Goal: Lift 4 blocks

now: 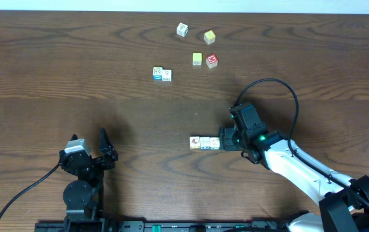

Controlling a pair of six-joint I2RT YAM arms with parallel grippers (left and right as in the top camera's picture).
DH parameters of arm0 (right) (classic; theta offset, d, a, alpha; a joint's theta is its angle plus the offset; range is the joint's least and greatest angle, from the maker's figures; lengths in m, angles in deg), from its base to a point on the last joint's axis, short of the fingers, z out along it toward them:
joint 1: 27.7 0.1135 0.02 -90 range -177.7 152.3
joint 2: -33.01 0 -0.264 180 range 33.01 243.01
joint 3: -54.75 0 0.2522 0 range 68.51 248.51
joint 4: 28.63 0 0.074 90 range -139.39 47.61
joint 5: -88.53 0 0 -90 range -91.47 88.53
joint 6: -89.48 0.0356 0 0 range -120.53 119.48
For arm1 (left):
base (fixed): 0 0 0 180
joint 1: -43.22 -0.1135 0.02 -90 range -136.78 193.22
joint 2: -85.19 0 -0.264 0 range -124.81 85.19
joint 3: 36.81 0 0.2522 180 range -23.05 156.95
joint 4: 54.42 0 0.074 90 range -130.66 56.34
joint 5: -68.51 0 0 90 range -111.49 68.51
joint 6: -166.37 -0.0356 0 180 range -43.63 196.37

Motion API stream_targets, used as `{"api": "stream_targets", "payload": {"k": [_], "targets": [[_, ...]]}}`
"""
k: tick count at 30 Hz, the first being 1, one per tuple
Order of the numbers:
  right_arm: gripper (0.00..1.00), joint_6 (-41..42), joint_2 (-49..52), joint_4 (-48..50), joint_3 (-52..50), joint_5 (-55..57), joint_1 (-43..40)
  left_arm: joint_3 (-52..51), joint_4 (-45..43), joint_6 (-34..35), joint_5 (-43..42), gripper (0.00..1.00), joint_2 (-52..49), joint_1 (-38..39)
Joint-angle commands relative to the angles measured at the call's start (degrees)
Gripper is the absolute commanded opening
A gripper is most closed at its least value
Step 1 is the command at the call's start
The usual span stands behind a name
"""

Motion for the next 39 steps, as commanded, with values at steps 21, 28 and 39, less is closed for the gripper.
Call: {"api": "stream_targets", "payload": {"k": [21,28,39], "targets": [[0.83,-0.02,0.5,1.33,0.07,0.63,0.44,-1.4,1.84,-0.13,0.28,0.77,0.09,-0.22],[0.66,0.15,0.5,1.49,0.07,0.61,0.24,-1.4,1.84,-0.13,0.28,0.77,0.09,-0.22],[0.54,0.15,0.5,1.46,0.07,0.61,0.24,-1.4,1.84,-0.13,0.28,0.76,0.09,-0.22]]}}
